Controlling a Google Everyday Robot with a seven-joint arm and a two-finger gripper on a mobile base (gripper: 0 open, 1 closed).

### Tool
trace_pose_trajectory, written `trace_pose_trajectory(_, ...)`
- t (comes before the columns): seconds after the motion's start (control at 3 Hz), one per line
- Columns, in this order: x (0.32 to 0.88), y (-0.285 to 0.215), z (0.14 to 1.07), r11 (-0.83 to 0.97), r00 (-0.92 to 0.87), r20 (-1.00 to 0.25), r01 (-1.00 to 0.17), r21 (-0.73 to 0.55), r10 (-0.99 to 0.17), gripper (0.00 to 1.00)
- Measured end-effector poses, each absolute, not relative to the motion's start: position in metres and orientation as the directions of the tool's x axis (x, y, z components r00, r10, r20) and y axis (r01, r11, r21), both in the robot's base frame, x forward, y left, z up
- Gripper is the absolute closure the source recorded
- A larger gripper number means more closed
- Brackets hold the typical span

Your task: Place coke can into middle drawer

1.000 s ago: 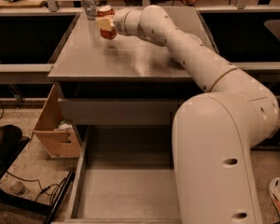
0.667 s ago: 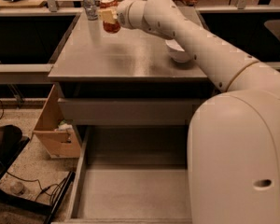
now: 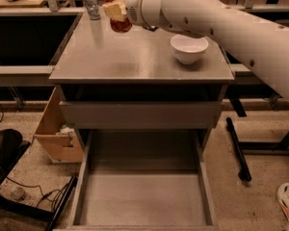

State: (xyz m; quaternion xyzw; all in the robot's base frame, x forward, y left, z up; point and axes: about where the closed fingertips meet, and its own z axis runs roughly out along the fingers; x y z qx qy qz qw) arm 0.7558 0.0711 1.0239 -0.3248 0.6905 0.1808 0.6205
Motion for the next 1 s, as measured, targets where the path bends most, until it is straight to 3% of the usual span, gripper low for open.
trace_pose_trajectory(0.67,0.667,0.055,1.019,0.632,-0.026,-0.945,-0.749,-0.197,-0.326,1.0)
trace_pose_trajectory(1.0,0.648,0.033,0.998,0.611,-0.027,-0.97,-0.781,-0.131,-0.241,1.0)
